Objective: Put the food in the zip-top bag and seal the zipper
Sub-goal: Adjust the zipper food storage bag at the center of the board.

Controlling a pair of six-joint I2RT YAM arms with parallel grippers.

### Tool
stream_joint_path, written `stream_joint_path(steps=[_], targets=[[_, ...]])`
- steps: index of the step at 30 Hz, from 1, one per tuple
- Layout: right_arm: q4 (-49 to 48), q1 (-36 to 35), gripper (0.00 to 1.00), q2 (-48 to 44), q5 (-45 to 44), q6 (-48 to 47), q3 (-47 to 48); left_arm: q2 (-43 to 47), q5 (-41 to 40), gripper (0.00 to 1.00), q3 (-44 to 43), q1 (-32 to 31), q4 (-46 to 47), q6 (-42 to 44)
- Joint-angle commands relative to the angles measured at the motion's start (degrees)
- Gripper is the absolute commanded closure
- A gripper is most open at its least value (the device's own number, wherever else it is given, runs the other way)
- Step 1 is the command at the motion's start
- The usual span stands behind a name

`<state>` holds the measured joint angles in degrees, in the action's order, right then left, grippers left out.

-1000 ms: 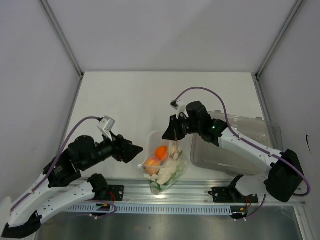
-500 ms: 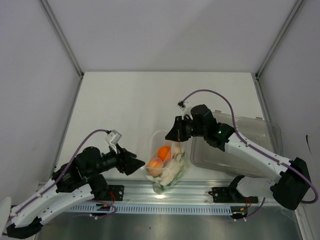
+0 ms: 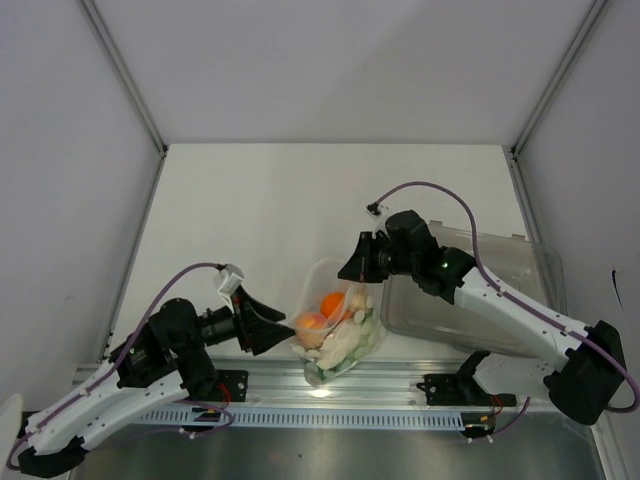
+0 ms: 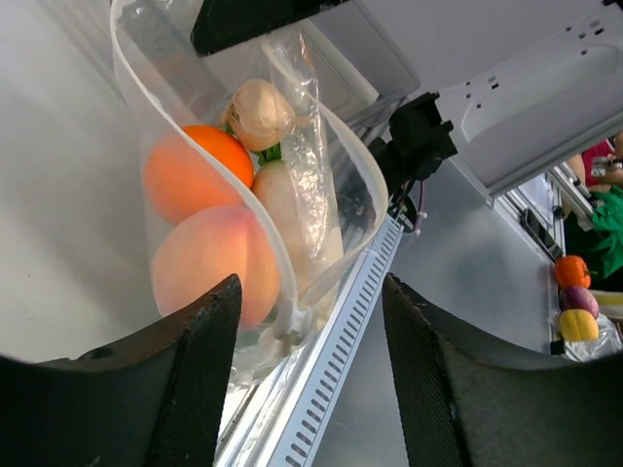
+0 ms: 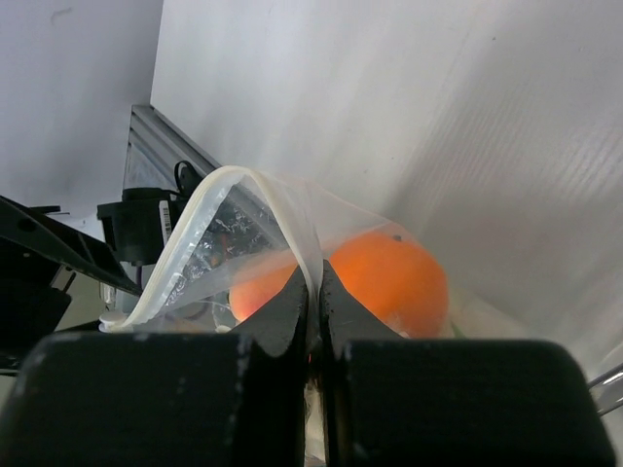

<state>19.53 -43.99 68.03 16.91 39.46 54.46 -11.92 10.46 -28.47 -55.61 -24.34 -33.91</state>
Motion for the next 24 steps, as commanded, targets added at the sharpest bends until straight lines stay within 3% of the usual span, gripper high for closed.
stream_joint_path(steps=[1,20,24], targets=[[-0.7,0.6,1.0,-2.3,0.0,1.6,0.2,-1.4,3.7,0.39,1.1,-0.3,4.0,1.3],[-2.6,2.3,1.0,-3.2,2.7,3.2,-1.1,-3.6,1.4,0.63,1.4,-0.5,1.7,0.5],[-2.6,2.3,1.0,-3.3,2.9,3.3,-1.2,-4.9,0.4,0.76,1.1,-0.5,0.5,0.0]])
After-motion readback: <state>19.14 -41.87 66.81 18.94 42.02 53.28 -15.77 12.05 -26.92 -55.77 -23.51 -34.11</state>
